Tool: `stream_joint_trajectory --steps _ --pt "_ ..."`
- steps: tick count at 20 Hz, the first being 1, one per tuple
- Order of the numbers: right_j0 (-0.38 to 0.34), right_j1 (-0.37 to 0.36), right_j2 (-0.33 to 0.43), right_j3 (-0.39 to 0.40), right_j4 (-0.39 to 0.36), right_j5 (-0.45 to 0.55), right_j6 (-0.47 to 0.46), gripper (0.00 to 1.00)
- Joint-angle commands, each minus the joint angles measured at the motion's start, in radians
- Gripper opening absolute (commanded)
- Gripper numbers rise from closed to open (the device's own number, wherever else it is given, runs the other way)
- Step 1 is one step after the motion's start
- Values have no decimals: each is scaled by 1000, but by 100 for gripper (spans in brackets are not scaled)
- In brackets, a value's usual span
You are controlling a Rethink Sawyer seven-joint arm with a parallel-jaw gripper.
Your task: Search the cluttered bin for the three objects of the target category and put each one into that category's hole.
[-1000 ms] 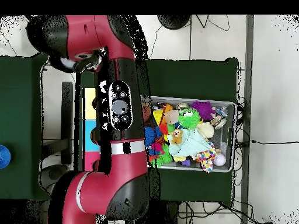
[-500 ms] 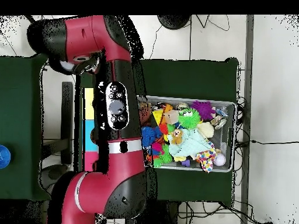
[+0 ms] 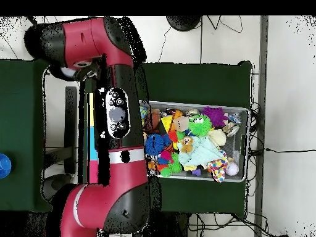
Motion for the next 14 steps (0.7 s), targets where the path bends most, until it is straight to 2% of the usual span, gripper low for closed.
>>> stream_joint_trajectory --steps 1,3,6,8,11,14 --pt "29 -129 129 370 -101 -76 -307 0" --pt "37 -155 145 427 -108 -109 -306 0" --pt "33 -136 138 391 -106 -90 -303 0" --pt "31 -134 141 389 -104 -93 -265 0" --pt "36 -144 141 421 -118 -129 -221 0" --pt "45 -151 118 431 -132 -124 -157 0"
